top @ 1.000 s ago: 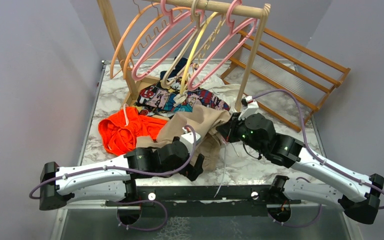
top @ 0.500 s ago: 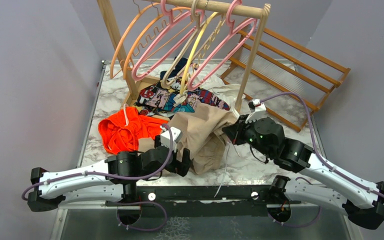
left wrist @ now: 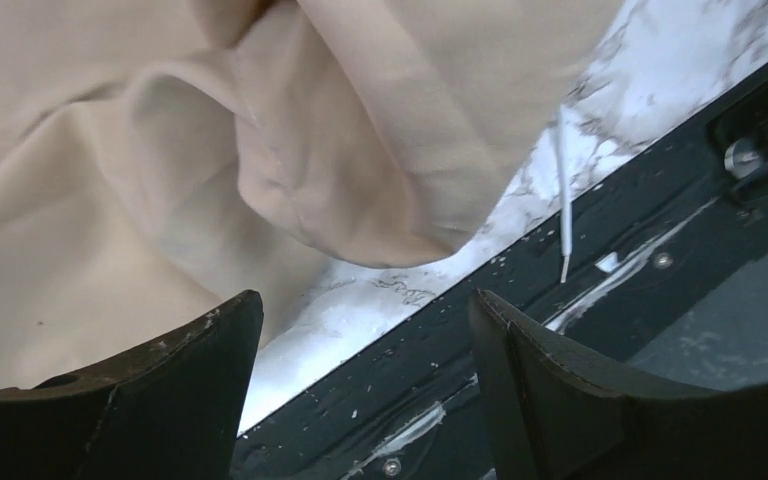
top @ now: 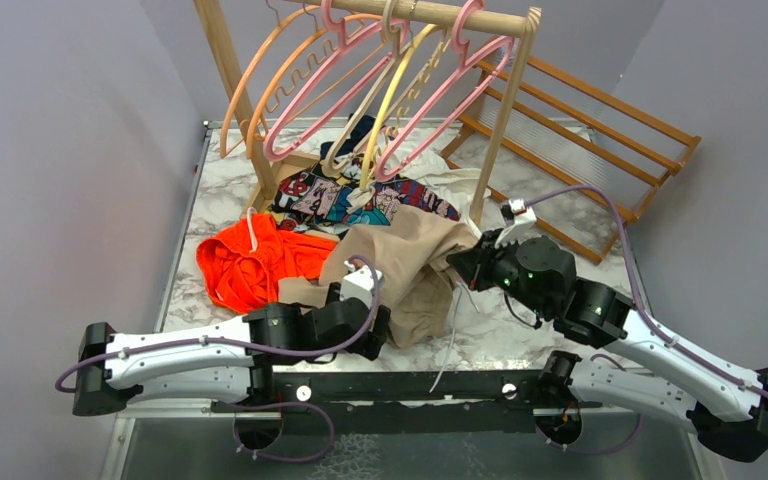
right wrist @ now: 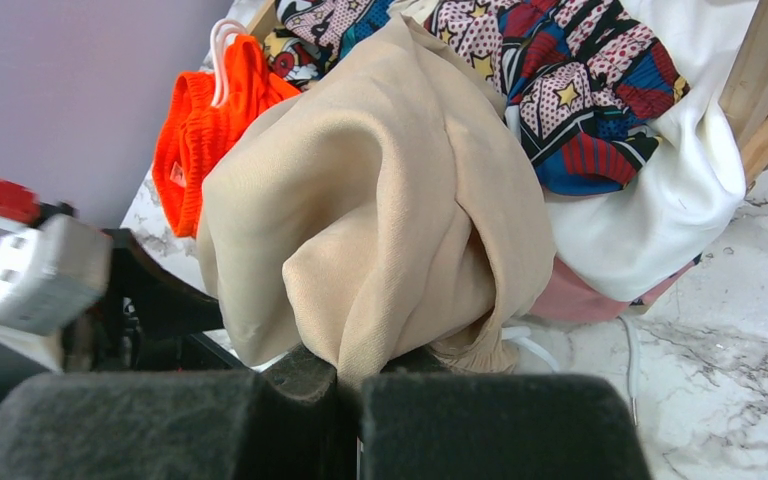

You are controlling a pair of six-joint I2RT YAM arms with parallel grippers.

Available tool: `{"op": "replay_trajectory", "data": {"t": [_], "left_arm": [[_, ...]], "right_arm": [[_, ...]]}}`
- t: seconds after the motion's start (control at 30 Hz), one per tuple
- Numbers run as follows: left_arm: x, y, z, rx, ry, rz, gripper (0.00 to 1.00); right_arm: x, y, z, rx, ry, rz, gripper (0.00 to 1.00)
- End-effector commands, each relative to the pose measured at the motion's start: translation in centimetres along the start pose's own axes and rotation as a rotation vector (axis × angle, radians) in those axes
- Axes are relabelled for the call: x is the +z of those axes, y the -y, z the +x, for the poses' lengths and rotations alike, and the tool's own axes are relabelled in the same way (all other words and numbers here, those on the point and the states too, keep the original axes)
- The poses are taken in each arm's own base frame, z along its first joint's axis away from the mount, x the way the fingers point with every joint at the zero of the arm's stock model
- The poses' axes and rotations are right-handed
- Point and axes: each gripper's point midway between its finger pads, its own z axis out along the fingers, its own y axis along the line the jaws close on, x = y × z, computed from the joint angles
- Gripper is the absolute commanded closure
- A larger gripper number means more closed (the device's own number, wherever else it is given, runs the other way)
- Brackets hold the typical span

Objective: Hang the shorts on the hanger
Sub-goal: Adjust the shorts at the center of the board.

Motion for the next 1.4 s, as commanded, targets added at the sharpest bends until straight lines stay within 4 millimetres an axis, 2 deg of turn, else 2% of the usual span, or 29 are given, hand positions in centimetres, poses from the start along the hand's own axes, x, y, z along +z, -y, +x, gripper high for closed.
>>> {"op": "replay_trajectory", "data": {"t": [0.0,0.23,0.4,0.47,0.57,0.67,0.73,0.77,0.93,1.03,1.13,1.37], "left_arm": [[1.8,1.4,0.7,0.011,-0.001,0.046,0.21],[3.6,1.6,-2.4,0.029,0.142,-0.005,0.19],[4.0,1.3,-4.7,0.014,0.228,-0.025,0.18],[4.0,0.8,-5.3,0.0,0.254,-0.034,0.27],[3.4,-0.1,-6.5,-0.024,0.291,-0.063,0.51],[1.3,-0.8,-8.6,-0.008,0.346,-0.095,0.78],[-1.2,-0.9,-11.1,0.011,0.41,-0.098,0.96],[-2.8,-0.9,-12.7,0.021,0.45,-0.095,1.0],[-11.0,-0.7,-19.8,0.053,0.629,-0.061,1.0],[-14.2,-0.6,-22.1,0.069,0.678,-0.042,1.0],[-14.7,-1.2,-22.1,0.091,0.668,-0.074,1.0],[-12.5,-3.6,-18.4,0.058,0.576,-0.156,1.0]], "right_arm": [[-0.2,-0.6,-0.3,0.001,0.015,-0.041,0.99],[-0.2,-0.9,0.3,0.008,-0.009,-0.06,0.99],[-0.2,-1.0,1.1,0.018,-0.029,-0.073,0.99],[-0.2,-1.0,1.2,0.022,-0.034,-0.08,0.99],[-0.5,-1.3,1.2,0.019,-0.036,-0.1,0.99],[-1.3,-2.9,0.1,-0.01,-0.02,-0.184,0.99],[-2.0,-4.0,-1.0,-0.032,-0.001,-0.232,0.99],[-2.3,-4.4,-1.6,-0.039,0.011,-0.25,0.99],[-4.3,-7.5,-4.3,-0.069,0.058,-0.391,0.99],[-5.6,-9.6,-5.2,-0.082,0.076,-0.51,0.99],[-6.2,-10.3,-5.1,-0.09,0.091,-0.569,0.99],[-5.8,-8.1,-2.9,-0.075,0.056,-0.5,0.99]]}}
